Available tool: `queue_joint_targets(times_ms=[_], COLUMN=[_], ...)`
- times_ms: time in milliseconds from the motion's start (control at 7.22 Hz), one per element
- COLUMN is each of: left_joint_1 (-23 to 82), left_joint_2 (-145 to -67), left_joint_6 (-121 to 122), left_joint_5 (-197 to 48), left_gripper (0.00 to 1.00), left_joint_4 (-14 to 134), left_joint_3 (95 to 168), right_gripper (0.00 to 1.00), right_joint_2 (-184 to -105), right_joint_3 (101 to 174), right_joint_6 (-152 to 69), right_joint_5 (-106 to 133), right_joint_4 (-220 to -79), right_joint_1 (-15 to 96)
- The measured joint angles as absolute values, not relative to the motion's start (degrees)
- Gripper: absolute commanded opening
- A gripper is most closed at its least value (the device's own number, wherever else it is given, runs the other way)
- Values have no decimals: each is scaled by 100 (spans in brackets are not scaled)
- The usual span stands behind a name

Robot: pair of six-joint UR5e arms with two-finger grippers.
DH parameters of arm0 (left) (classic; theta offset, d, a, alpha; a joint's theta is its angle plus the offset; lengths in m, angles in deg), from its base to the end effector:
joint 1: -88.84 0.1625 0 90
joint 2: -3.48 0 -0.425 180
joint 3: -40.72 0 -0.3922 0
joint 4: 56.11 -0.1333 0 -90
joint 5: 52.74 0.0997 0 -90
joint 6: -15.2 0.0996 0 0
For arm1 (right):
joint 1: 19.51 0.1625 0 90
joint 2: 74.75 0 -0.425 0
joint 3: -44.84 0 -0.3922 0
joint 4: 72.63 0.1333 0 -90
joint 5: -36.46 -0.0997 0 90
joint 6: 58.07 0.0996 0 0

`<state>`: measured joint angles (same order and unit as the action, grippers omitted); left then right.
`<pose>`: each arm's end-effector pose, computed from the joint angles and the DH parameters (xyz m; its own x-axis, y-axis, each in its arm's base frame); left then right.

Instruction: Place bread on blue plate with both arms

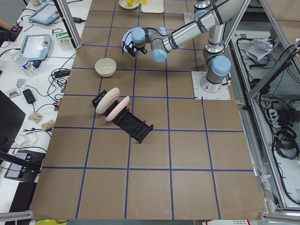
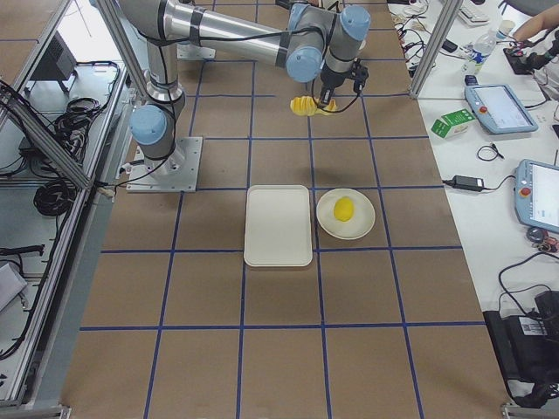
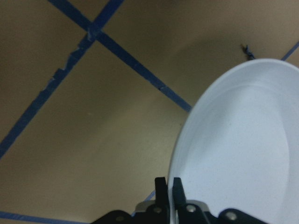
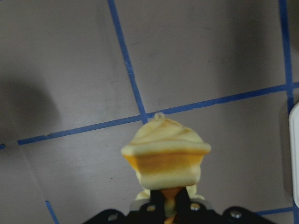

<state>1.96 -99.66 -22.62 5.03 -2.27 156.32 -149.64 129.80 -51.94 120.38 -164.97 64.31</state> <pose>-0.1590 -0.5077 0.2423 -0.6329 -0.6670 0.3933 -0.5601 0.7450 0.3622 0.0803 -0.5945 0.3927 -0.9700 0.2257 -0.0900 0.2115 0.9666 0.1449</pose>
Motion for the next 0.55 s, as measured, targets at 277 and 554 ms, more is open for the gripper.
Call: queue_joint_targets(times_ms=[277,554], left_joint_1=[-412,-718], left_joint_2=[-10204,-10477], left_joint_6=[-2901,-3161], left_joint_5=[1098,1601], left_gripper=[0,52], left_joint_4=[-803,-1217], left_joint_3=[15677,15682], right_gripper=[0,0], right_joint_2=[-14805,-14626], right_joint_3=[12977,12978], right_joint_6=[-4570,-4389], right_joint_5=[11996,11984], right_joint_4=[-16806,-17042], right_joint_1=[7065,7528])
